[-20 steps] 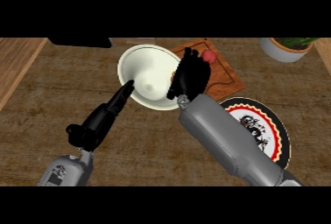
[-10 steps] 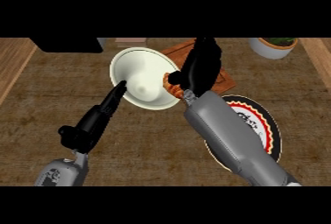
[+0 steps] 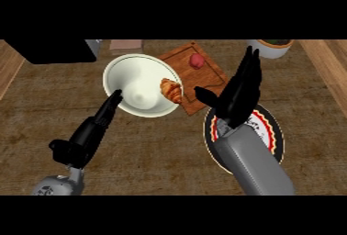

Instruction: Pick the croissant from the plate and place it in the bowl

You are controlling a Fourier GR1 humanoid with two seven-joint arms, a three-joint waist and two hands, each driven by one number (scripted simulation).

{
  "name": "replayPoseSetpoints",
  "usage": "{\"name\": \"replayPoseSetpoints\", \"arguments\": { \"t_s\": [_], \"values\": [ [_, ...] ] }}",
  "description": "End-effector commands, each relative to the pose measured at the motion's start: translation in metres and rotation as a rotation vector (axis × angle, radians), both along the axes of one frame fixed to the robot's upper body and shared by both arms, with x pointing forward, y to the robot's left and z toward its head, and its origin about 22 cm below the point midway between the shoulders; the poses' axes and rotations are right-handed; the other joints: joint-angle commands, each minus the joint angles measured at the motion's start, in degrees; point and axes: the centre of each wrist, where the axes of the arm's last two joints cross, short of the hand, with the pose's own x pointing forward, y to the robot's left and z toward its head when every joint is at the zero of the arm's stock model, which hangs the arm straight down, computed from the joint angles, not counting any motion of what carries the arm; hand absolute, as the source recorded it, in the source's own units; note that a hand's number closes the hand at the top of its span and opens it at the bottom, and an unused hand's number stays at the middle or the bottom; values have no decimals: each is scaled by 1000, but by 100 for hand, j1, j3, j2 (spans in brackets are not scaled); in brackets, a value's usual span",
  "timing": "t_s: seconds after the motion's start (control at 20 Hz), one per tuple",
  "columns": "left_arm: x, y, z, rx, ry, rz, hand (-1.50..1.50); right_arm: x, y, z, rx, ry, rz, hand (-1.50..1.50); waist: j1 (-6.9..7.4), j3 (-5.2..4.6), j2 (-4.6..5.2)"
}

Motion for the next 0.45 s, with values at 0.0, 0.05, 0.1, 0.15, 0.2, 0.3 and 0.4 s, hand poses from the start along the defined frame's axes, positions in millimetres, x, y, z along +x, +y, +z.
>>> {"name": "replayPoseSetpoints", "arguments": {
  "t_s": [0.0,0.05,0.1,0.15,0.2,0.3,0.4],
  "values": [
    [-2,5,-3,7,26,21,0,-41,-18,-16,204,-52,-136,-150,-179,-10,-17],
    [-6,4,-4,0,13,16,0,-50,-19,-4,231,-74,-128,-150,-131,-14,-20],
    [-2,4,3,-13,15,20,0,-67,-26,-19,225,-44,-135,-150,-156,-11,-2],
    [-3,2,-2,-13,32,28,0,-77,-30,-17,244,-67,-147,-150,-170,-13,8],
    [-7,5,0,-6,20,24,0,-95,-38,-24,234,-57,-148,-150,-130,-12,17],
    [-4,-4,1,-9,25,33,0,-129,-34,-27,272,-53,-112,-150,-114,-12,33],
    [-8,-5,-7,-7,45,9,0,-153,-49,-16,277,-66,-136,-150,-84,-15,55]
  ]
}}
